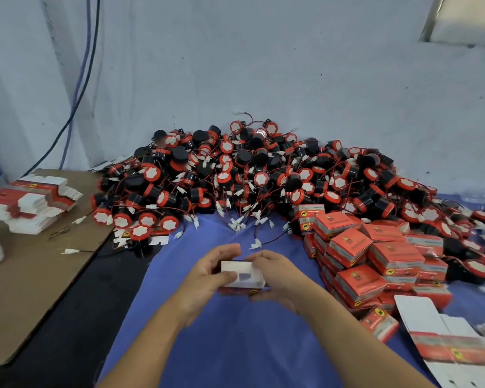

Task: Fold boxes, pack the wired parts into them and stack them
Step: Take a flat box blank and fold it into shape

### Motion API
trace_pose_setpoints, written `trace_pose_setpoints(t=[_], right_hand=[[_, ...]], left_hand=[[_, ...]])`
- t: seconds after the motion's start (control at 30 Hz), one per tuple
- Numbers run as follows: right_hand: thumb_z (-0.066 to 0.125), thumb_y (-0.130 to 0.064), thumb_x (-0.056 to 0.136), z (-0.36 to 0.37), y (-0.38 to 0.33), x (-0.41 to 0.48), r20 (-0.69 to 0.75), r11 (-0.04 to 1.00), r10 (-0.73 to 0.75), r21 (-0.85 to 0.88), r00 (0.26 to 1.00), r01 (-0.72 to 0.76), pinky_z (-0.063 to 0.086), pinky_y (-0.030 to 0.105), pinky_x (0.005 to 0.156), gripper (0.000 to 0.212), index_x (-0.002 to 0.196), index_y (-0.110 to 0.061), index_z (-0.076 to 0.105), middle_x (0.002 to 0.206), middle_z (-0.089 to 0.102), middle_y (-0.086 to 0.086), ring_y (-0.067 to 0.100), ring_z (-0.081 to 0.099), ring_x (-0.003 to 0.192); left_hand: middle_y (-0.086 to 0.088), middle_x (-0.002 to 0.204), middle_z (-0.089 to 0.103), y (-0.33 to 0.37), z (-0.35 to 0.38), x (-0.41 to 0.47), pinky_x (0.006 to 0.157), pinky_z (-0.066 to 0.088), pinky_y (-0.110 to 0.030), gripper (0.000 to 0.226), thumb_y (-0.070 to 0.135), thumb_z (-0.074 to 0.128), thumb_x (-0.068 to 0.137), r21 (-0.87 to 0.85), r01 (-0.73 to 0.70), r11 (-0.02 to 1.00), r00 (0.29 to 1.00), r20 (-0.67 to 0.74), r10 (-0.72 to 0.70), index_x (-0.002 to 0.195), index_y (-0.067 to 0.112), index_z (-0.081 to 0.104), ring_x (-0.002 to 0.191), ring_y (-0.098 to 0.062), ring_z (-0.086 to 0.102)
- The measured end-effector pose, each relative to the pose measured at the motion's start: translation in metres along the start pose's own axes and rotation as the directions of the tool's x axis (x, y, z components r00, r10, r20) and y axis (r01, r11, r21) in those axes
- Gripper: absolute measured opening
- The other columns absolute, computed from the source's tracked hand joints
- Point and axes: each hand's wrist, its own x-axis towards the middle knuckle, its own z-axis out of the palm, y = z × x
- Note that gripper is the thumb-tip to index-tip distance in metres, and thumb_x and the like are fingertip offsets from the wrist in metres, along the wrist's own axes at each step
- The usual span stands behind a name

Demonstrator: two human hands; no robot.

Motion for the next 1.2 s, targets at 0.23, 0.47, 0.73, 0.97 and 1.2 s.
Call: trace_pose_setpoints(t=[0.23,0.47,0.73,0.97,1.2], right_hand=[[0.065,-0.026,0.098,-0.018,0.016,-0.005,0.189,0.922,-0.095,0.388,0.977,0.015,0.059,0.051,0.09,0.034,0.131,-0.02,0.061,0.13,0.065,0.014,0.033,0.068,0.114],[0.074,-0.025,0.091,0.009,0.032,0.0,-0.182,0.956,-0.243,0.118,0.953,0.267,0.063,0.043,0.067,0.039,0.109,-0.018,0.04,0.105,0.069,0.016,0.028,0.072,0.081],[0.068,-0.029,0.095,0.001,0.037,-0.014,0.148,0.872,-0.48,-0.022,0.865,0.488,0.054,0.032,0.084,0.029,0.109,-0.009,0.052,0.107,0.063,0.0,0.013,0.064,0.091],[0.075,-0.017,0.091,0.012,0.035,-0.015,-0.137,0.861,-0.434,0.225,0.89,0.455,0.063,0.04,0.08,0.044,0.125,-0.03,0.051,0.127,0.059,-0.001,0.023,0.068,0.11],[0.072,-0.004,0.086,0.025,0.035,-0.013,-0.265,0.881,-0.394,0.165,0.88,0.443,0.063,0.036,0.073,0.034,0.106,-0.031,0.064,0.098,0.073,-0.005,0.018,0.074,0.088]], left_hand=[[0.001,0.129,0.063,0.01,-0.002,0.002,0.098,0.054,-0.053,0.055,-0.017,0.052,0.09,-0.066,0.01,0.998,1.0,-0.027,-0.012,0.122,0.026,0.068,0.125,-0.021,0.058],[0.011,0.123,0.065,0.014,0.018,-0.001,0.094,0.057,-0.049,0.059,-0.015,0.052,0.085,0.063,-0.058,0.996,0.998,-0.007,0.059,0.115,0.033,0.069,0.117,-0.02,0.063],[-0.004,0.116,0.067,0.009,0.009,-0.005,0.075,0.061,-0.044,0.052,-0.02,0.048,0.088,-0.239,0.0,0.971,0.984,-0.172,-0.042,0.109,0.022,0.072,0.102,-0.028,0.071],[-0.005,0.11,0.07,0.016,0.021,-0.01,0.079,0.06,-0.038,0.051,-0.013,0.038,0.087,-0.262,-0.058,0.963,0.986,-0.167,0.014,0.109,0.019,0.072,0.102,-0.021,0.069],[0.014,0.105,0.069,0.02,0.04,-0.018,0.081,0.061,-0.034,0.061,-0.019,0.052,0.079,0.116,-0.17,0.979,0.945,-0.261,0.195,0.1,0.035,0.07,0.102,-0.011,0.067]])
